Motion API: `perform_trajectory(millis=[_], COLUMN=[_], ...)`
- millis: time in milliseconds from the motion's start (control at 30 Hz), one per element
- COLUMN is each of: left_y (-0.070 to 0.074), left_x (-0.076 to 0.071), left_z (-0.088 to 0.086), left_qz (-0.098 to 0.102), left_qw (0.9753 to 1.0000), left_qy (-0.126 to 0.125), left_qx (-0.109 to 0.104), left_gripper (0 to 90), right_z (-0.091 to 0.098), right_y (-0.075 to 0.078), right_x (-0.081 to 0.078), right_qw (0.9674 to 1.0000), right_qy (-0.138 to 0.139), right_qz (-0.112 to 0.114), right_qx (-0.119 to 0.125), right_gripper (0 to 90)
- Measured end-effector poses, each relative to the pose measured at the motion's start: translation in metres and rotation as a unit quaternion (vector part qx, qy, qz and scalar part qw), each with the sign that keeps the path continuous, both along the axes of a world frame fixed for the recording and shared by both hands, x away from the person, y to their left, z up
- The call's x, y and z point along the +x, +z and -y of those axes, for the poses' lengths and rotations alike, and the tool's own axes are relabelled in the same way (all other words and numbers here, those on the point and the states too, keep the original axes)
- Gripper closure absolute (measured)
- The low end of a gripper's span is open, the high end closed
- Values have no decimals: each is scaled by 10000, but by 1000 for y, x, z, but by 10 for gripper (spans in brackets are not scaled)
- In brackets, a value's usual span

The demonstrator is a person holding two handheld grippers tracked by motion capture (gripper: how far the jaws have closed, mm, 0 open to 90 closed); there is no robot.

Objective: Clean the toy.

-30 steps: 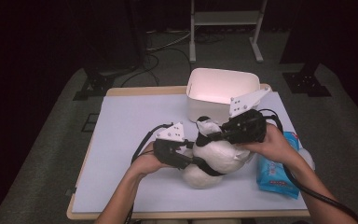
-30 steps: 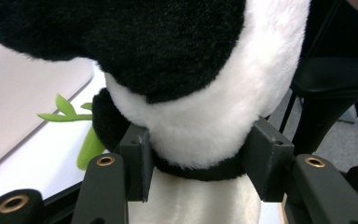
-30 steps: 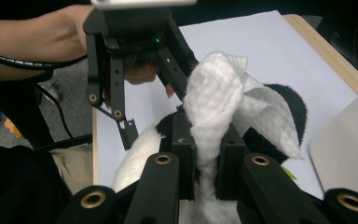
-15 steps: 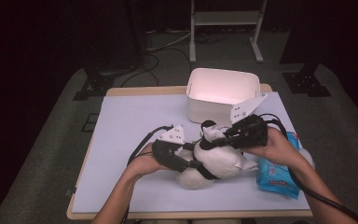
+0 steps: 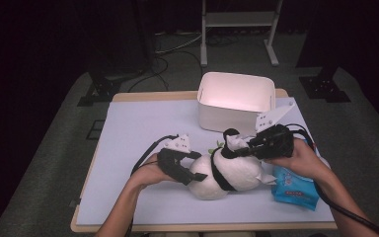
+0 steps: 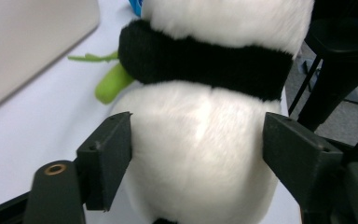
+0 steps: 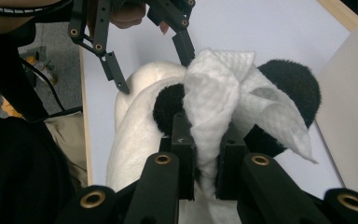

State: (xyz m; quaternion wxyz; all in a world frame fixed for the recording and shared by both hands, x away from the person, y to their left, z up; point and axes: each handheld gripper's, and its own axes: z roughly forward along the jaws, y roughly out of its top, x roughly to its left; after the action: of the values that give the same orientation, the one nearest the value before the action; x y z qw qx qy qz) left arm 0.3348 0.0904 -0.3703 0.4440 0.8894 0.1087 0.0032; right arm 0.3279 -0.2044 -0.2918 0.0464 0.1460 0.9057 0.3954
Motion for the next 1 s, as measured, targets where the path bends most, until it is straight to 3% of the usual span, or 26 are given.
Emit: perform_trajectory(millis=[133,233,300,333,433,533,633,700,867,1000], left_y=[-5,-16,-20,-19,-15,-10,0,7,14,13], left_x=[5,6,5,5,2,1,0,-1,-1,-3], left_z=[1,7,11,11,8,8,6,1,-6,-7], left_qz=[-176,-299,-342,-270,-93,-34,105,274,437,445], left_qw=[9998,9992,9992,9994,9998,9998,9996,9987,9959,9960], left_qy=[-45,-158,-143,-152,-91,-37,104,193,328,394], left_qx=[11,196,163,172,173,195,243,393,722,671], left_gripper=[166,103,101,127,333,406,424,425,428,427], right_z=[1,0,0,0,2,3,6,6,1,1], right_y=[-1,-1,-3,-3,-4,-2,1,-1,-20,-23], right_x=[0,0,1,1,2,2,3,5,13,18], right_qw=[10000,10000,10000,10000,10000,9999,9998,9998,9994,9989], right_qy=[11,32,17,8,-44,-105,-168,-215,-304,-353], right_qz=[-17,-21,-35,-15,-25,-21,49,50,-122,-261], right_qx=[-3,9,-18,-45,32,98,90,29,-121,158], right_gripper=[807,807,807,807,807,806,806,806,805,805])
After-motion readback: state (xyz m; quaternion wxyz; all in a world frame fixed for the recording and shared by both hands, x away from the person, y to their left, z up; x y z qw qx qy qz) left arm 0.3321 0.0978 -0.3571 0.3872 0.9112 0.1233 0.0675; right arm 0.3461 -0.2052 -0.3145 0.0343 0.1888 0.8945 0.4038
